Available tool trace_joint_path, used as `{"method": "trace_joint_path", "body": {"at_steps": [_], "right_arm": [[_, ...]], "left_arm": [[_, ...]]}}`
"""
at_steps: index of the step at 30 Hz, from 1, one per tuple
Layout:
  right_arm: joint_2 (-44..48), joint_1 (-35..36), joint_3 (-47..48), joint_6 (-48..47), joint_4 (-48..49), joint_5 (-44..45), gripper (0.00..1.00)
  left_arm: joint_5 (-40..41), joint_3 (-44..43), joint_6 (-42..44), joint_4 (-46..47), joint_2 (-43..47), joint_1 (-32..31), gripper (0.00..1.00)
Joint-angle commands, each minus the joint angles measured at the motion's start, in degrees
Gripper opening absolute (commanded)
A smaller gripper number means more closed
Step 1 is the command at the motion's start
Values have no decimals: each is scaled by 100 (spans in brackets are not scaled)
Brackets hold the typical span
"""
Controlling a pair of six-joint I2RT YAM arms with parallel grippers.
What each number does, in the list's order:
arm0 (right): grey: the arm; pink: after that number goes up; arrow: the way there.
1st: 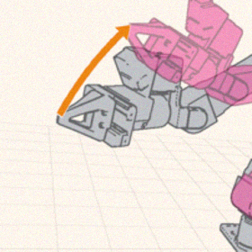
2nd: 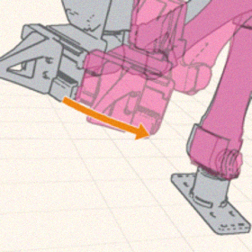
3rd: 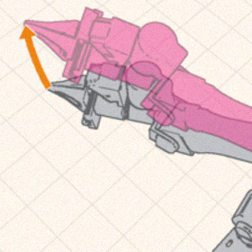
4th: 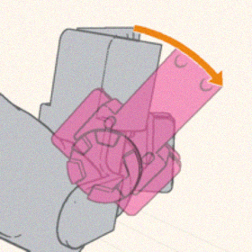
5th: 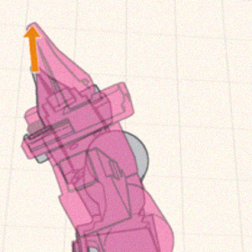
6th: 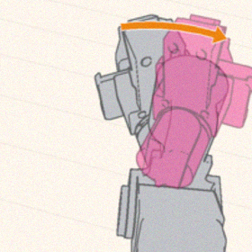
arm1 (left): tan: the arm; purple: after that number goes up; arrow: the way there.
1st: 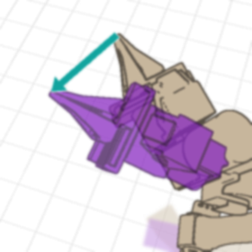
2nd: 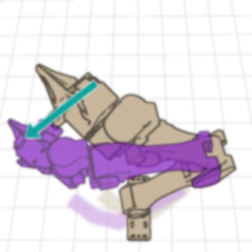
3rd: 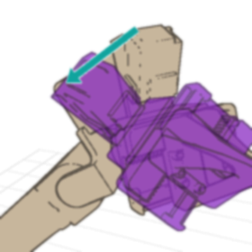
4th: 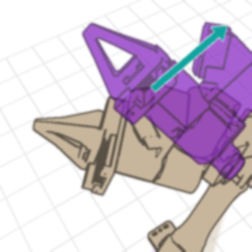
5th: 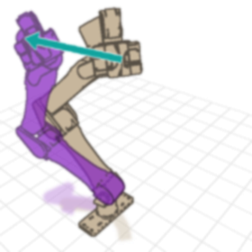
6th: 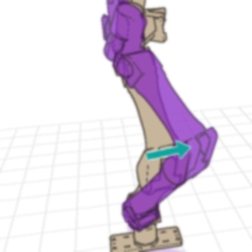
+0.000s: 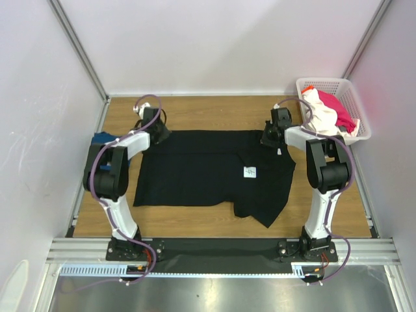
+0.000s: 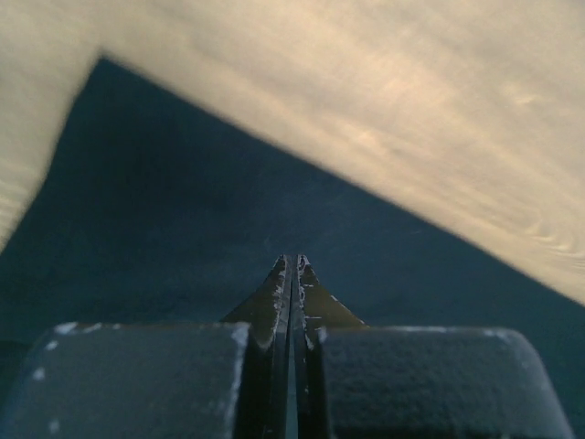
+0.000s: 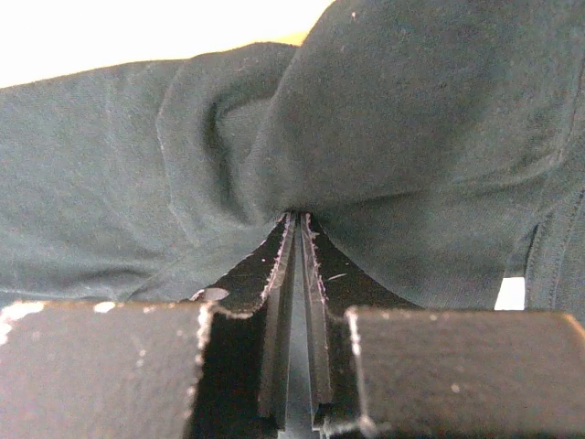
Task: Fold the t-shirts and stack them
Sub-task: Fold the tshirt
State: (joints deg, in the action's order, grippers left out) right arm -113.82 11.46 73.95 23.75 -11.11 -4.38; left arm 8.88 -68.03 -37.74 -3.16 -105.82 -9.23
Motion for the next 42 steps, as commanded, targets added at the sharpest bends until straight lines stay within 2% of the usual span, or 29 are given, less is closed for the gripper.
{"method": "trace_joint_path", "body": {"at_steps": [1,9,15,23,42], "right_arm": [[-122,-39,251,-11,30,227,12],[-527,-127,506,68,-40,131,12],[-869,-206,857,139,-136,16,12],[-1195,-294,1463,235,-321,-19,13],[-1819,-373,2439,218,-374,16,16]], "left_arm": [[-343,-412,-462,-9,-306,36,0],[-818,-483,-1156,-27,-835,334,1],[-845,-878,-1298,-308,-1177,493,0],[-1038,-2134,-1263,-853,-1994,493,0],[-1179,-4358,-1043,-1661,-3304,519,0]]}}
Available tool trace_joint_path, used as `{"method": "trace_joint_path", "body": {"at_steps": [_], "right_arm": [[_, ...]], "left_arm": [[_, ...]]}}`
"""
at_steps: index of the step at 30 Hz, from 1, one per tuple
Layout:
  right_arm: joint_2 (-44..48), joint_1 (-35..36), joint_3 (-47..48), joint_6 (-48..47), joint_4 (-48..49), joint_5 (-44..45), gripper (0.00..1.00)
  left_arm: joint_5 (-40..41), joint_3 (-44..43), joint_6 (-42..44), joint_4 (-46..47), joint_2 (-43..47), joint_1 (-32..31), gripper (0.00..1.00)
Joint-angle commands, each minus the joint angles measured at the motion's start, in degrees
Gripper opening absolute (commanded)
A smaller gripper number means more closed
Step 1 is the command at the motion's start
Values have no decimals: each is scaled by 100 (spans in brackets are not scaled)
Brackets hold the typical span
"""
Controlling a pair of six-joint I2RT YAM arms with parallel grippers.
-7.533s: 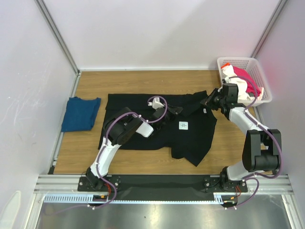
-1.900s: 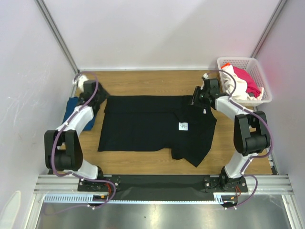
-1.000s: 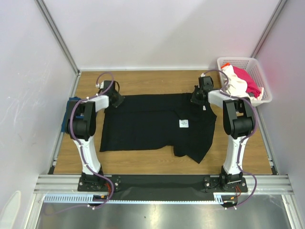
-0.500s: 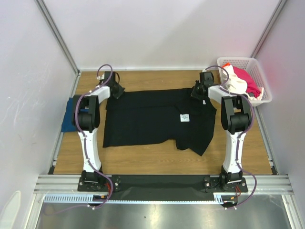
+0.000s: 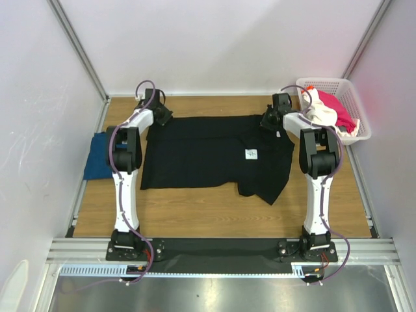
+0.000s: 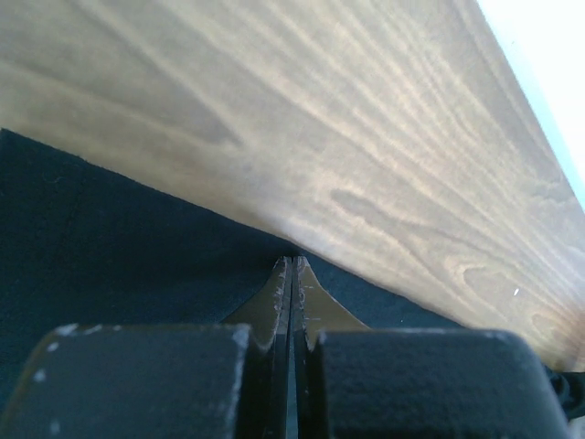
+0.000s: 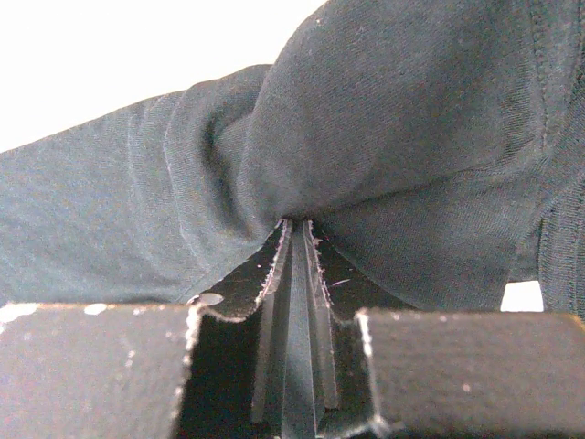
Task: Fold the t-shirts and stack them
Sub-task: Fold the tshirt
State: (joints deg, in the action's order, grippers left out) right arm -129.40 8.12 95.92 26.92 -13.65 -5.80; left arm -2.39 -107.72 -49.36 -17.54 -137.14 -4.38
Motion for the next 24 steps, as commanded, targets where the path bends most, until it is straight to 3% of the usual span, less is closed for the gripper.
{"method": "trace_joint_path", "body": {"at_steps": [1,5,9,11,12,15,19,21,24], "right_arm": [[-313,-47,304,-151,-120,158,16],[-419,-82,577,-204,-173,80,16],[167,-39,472,-371,-50,-184,21],[537,23,393,-494,-50,-158,30],[957,32,349,-616,-50,-149,34],[1626,40,130,-740,-59,-193,49],[3231,67,-993,-434,186,-158,85],[3780,76,-2065,-267,485,-158,92],[4843,76,-3217,-47,311,-106,97]], "left_arm": [[-59,-433,129,-215,-190,60,0],[-200,-495,207,-4,-182,104,0],[-358,-189,646,356,318,60,8],[-192,109,998,584,1055,8,31],[-104,468,1112,681,1397,-1,50],[212,1171,1464,857,2593,-54,75],[389,2463,1396,1076,4008,-80,87],[433,3566,1185,1261,4852,-80,98],[538,4973,789,1411,5924,-80,100]]}}
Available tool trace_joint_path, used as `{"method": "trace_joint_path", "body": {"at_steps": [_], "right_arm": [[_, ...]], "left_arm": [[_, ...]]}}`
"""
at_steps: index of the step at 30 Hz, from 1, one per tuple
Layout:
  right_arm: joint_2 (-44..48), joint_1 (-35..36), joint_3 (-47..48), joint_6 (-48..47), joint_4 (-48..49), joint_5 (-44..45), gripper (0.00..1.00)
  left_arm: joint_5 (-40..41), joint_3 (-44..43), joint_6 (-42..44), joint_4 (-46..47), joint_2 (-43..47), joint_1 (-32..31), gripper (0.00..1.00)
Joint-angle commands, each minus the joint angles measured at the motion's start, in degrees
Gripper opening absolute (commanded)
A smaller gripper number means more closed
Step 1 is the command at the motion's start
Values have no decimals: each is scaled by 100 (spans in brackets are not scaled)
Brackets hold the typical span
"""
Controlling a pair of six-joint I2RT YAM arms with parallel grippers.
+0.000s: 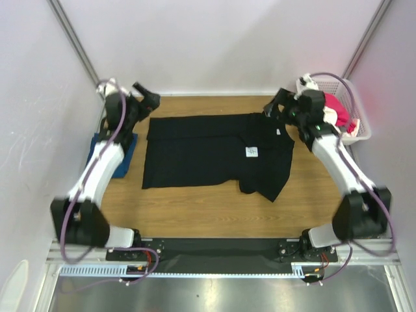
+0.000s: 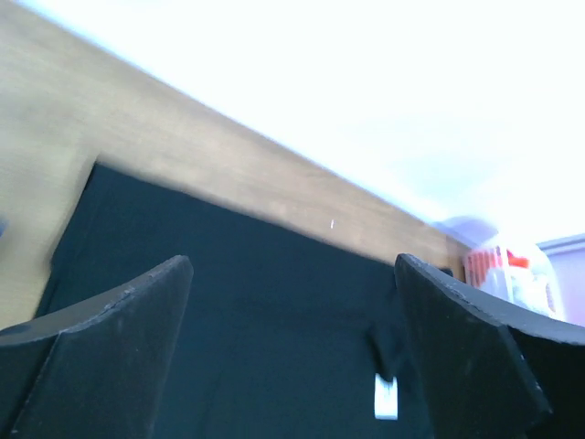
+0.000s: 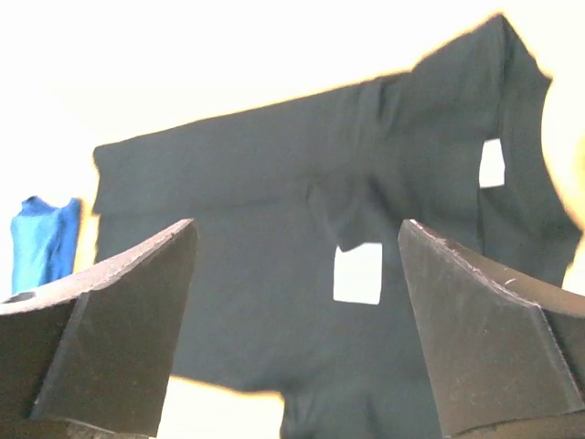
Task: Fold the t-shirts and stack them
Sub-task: Fold the tshirt
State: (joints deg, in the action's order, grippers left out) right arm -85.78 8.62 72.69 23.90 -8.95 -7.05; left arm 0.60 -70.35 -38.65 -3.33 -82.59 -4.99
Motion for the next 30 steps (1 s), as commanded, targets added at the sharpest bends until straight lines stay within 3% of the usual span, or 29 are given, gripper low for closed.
{"method": "trace_joint_path", "body": {"at_steps": [1,3,6,9,11,12,16,19,26,30], "right_arm": [[727,43,-1157,342,-221,-15,98],[1517,52,-2050,439,-370,28,98],[2590,43,-3142,676,-589,335,98],[3467,-27,-3943,958,-1064,468,95],[3786,-115,-4209,1116,-1432,415,94],[4049,-141,-4340,1169,-1582,441,94],[4551,-326,-5008,1231,-1821,257,91],[4684,-405,-5203,1214,-1575,37,90],[4964,-423,-5115,1029,-1653,-60,88],[5106,-423,-5185,968,-1610,-156,85]], "left_arm": [[247,1556,-396,-27,715,-19,100],[21,2467,-476,69,1512,-89,100],[-87,3175,-336,18,2436,-562,100],[334,3395,-195,-124,2808,-2034,100],[370,3510,-326,68,2818,-2600,100],[405,3606,-536,313,2783,-3169,100],[1150,3739,-1020,1333,2013,-4558,99],[1442,3625,-1318,2089,1309,-5228,99],[1741,2853,-1856,2979,-817,-5767,95],[1829,2702,-2251,3127,-1285,-5837,90]]}}
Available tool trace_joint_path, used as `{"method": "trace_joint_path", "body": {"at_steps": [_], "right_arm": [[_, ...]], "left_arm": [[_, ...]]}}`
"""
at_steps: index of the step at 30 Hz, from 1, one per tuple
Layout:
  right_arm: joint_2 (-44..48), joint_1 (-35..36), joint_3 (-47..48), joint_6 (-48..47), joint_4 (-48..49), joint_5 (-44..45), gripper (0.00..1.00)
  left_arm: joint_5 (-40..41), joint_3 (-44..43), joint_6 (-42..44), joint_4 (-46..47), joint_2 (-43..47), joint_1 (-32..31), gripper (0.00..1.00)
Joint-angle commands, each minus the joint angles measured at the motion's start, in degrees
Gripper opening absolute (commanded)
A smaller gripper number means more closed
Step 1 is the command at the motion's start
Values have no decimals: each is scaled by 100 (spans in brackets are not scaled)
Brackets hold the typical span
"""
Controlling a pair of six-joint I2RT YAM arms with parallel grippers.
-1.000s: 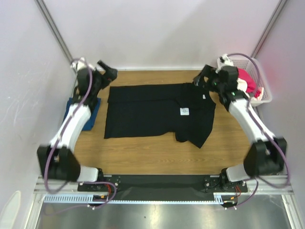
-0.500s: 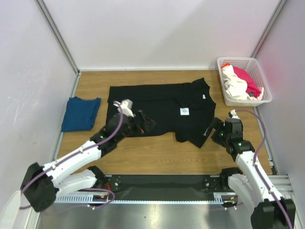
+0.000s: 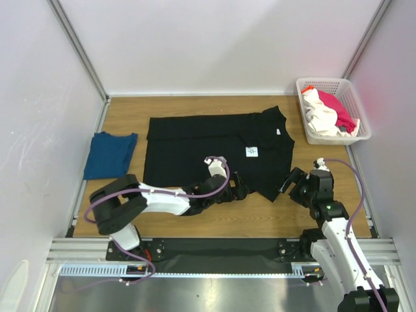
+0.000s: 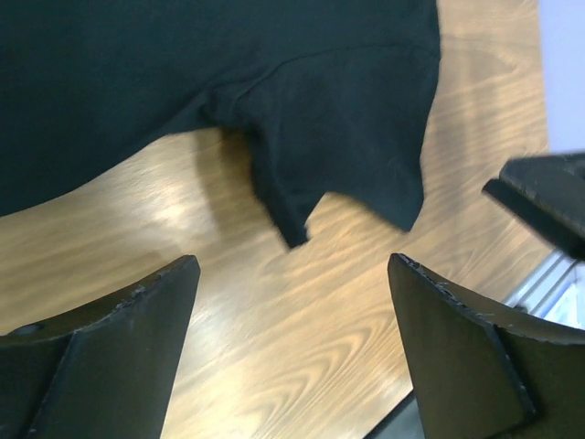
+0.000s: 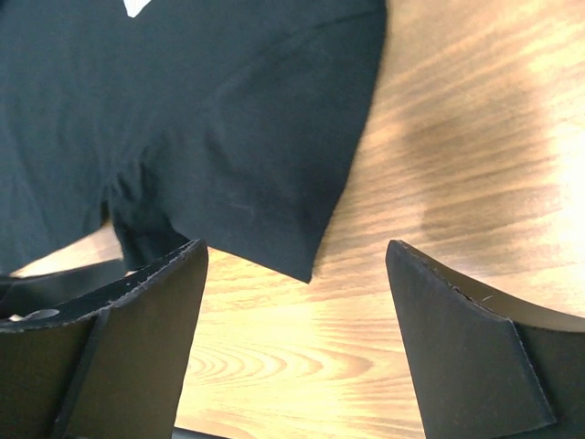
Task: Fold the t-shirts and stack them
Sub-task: Fold the tshirt
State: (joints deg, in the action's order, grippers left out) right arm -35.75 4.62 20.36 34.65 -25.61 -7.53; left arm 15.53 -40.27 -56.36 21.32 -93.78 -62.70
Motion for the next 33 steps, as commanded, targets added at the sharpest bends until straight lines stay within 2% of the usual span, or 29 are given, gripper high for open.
{"method": "trace_joint_path", "body": {"at_steps": [1,7,15,16,17,21,33], "right_arm": [[94,-14,47,-125,30,-117,84],[6,-14,-23,-99,134,-267,80],[42,12,-225,-29,292,-311,78],[24,38,-243,-11,354,-293,77],[-37,56,-252,-11,363,-215,77],[-178,135,-287,-29,477,-187,77],[-608,680,-305,-55,873,-29,75]], "left_arm": [[337,-323,-507,706,-237,-67,89],[407,-639,-648,602,-606,-85,79],[477,-833,-965,-57,-800,-111,47],[477,-851,-965,-84,-826,-102,42],[443,-868,-991,-128,-844,-102,30],[442,-1017,-991,-531,-844,-102,0],[152,-649,-675,-1042,175,-102,0]]}}
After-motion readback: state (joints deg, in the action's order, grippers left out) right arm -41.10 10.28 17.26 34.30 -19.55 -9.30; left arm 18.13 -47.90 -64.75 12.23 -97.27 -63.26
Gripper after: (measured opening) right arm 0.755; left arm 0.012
